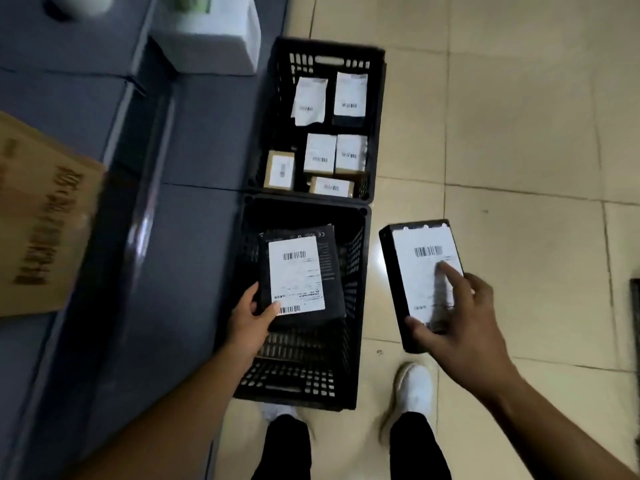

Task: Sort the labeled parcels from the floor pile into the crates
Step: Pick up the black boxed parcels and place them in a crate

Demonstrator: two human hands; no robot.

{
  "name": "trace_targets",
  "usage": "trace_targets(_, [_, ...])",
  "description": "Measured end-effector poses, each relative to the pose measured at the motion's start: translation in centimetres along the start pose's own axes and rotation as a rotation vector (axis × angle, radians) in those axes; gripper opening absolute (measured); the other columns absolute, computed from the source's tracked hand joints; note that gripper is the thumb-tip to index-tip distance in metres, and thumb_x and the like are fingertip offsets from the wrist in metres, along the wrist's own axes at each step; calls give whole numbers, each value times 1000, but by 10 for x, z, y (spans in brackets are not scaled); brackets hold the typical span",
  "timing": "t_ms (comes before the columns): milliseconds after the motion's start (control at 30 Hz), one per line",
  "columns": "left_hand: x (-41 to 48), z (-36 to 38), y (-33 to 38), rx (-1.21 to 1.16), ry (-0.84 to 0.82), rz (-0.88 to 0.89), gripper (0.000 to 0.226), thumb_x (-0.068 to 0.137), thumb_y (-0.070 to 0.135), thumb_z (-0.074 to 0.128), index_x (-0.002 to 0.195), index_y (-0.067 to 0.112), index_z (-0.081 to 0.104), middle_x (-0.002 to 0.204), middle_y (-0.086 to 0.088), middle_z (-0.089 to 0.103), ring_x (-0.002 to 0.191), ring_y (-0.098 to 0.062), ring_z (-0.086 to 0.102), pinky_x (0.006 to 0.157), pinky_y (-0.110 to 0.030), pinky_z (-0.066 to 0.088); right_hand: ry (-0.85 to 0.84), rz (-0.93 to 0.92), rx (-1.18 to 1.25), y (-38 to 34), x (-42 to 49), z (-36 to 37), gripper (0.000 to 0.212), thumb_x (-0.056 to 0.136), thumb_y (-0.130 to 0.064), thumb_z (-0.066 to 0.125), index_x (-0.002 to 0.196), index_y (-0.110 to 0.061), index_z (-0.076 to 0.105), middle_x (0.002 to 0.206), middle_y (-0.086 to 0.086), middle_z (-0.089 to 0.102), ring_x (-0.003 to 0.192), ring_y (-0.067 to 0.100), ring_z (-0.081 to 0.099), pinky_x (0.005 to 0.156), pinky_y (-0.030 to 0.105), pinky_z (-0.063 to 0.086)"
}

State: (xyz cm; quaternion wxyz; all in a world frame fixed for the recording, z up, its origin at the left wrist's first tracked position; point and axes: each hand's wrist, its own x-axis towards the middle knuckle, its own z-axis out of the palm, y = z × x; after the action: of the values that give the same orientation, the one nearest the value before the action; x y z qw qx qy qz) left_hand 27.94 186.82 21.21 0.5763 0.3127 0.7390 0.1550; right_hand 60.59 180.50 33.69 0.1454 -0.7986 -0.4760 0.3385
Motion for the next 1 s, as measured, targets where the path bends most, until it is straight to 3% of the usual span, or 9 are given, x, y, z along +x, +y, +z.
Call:
trace_targets(167, [120,53,-60,168,-28,74,68,92,16,74,152,29,44,129,-7,64,117,-26,63,102,-49,52,46,-105,-27,60,70,52,99,67,-52,77,152,-44,26,149,-7,26,129,22,44,96,44,53])
trace_targets(267, [185,76,-92,179,-2,106,69,93,11,72,154,19,41,133,-2,56,124,-21,53,105,-40,47,92,-129,-28,98,103,80,104,69,-47,81,156,-38,24,150,-4,29,124,13,41,94,36,47])
trace_targets(333, [222,90,-114,163,33,91,70,93,13,72,155,21,38,140,-6,55,129,-26,52,108,-47,46,129,-119,35,120,121,96,103,71,-50,82,156,-37,25,149,-1,33,129,22,46,96,41,50])
trace_targets(400, [244,105,-134,148,64,87,72,93,14,73,155,24,39,141,-13,58,129,-32,55,105,-55,49,173,-68,192,134,132,113,99,68,-59,78,151,-49,25,150,-3,37,123,28,57,81,50,61])
trace_targets(467, [259,118,-147,147,65,108,70,93,10,72,154,21,39,142,-15,58,131,-31,54,107,-52,48,236,-38,329,138,138,128,94,67,-58,74,149,-51,27,149,-6,41,106,11,66,60,36,62])
trace_targets(567, [278,133,-157,123,36,113,71,92,8,72,154,24,40,145,-14,55,134,-29,52,109,-52,46,286,-19,468,143,141,145,88,75,-45,69,153,-40,28,144,-12,47,88,-13,63,57,13,53])
trace_targets(733, [298,154,-148,118,10,111,69,94,8,69,155,22,39,151,-15,49,140,-28,46,113,-49,43,263,-3,499,153,142,159,90,68,-58,64,151,-49,31,142,-25,50,104,-9,63,59,15,55])
trace_targets(900, [294,170,-142,100,136,184,61,92,10,73,148,12,49,142,-13,57,129,-23,54,106,-34,45,249,48,475,160,139,164,91,62,-62,63,147,-55,31,142,-27,48,99,-14,62,71,27,52])
trace_targets(1000, [284,168,-144,148,115,220,67,93,12,72,152,13,42,145,-7,54,129,-15,49,103,-26,39,229,44,480,152,138,162,89,60,-63,64,144,-57,32,139,-31,47,97,-15,61,72,29,53])
